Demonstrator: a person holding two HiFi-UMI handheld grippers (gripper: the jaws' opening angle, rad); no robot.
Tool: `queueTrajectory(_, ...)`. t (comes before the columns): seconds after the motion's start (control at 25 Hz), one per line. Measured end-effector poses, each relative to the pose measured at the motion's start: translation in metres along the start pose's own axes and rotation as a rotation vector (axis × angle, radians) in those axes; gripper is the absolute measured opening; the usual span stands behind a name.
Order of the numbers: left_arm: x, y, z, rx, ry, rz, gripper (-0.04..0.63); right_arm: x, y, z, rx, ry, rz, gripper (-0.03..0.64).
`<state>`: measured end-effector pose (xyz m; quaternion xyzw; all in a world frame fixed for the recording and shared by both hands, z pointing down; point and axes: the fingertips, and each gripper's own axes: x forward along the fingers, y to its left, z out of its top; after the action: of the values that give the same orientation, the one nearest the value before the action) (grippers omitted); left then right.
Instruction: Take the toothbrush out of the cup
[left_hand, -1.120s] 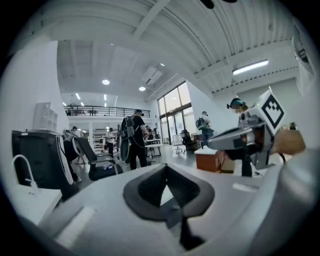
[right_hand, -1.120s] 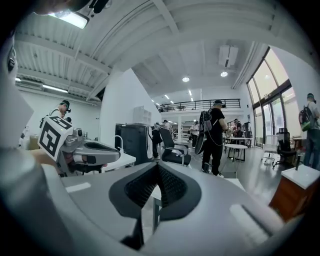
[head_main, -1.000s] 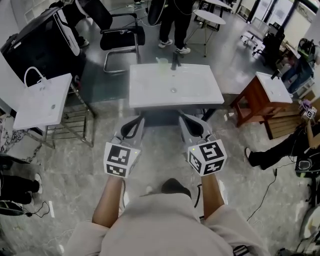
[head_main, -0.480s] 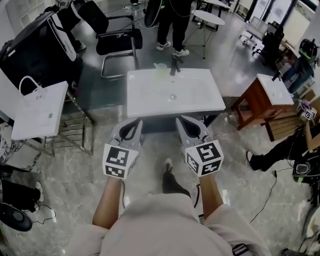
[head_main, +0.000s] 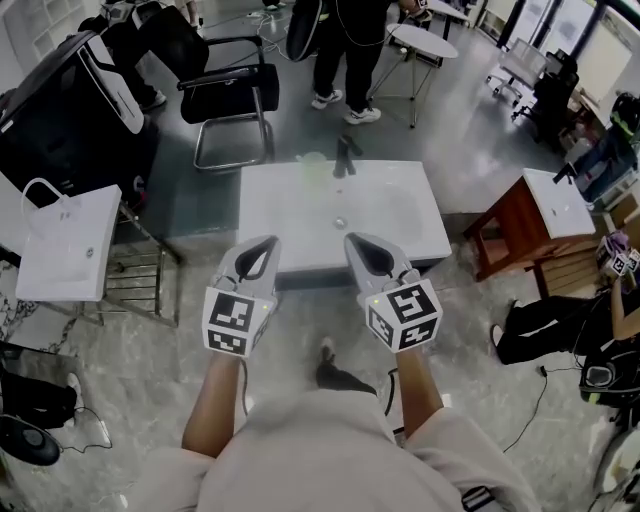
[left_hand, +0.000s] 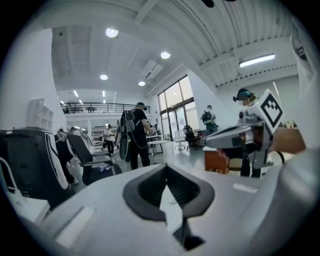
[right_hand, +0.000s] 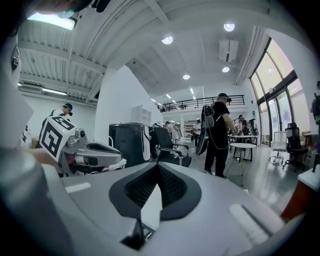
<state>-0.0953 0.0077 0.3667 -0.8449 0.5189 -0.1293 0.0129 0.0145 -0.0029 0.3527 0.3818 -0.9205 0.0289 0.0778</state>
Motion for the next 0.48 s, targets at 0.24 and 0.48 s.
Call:
queueTrajectory(0.24, 0.066, 0.019, 0.016, 0.005, 0.011, 0.006, 0.002, 0.036, -0.054, 0.01, 0.014, -0.006, 0.037, 0.006)
queueTrajectory(0.48, 0.111, 0.034, 0.02, 0.002, 0.032, 0.007, 0.002, 0.062, -0.09, 0.011, 0.026, 0.006, 0.054, 0.005)
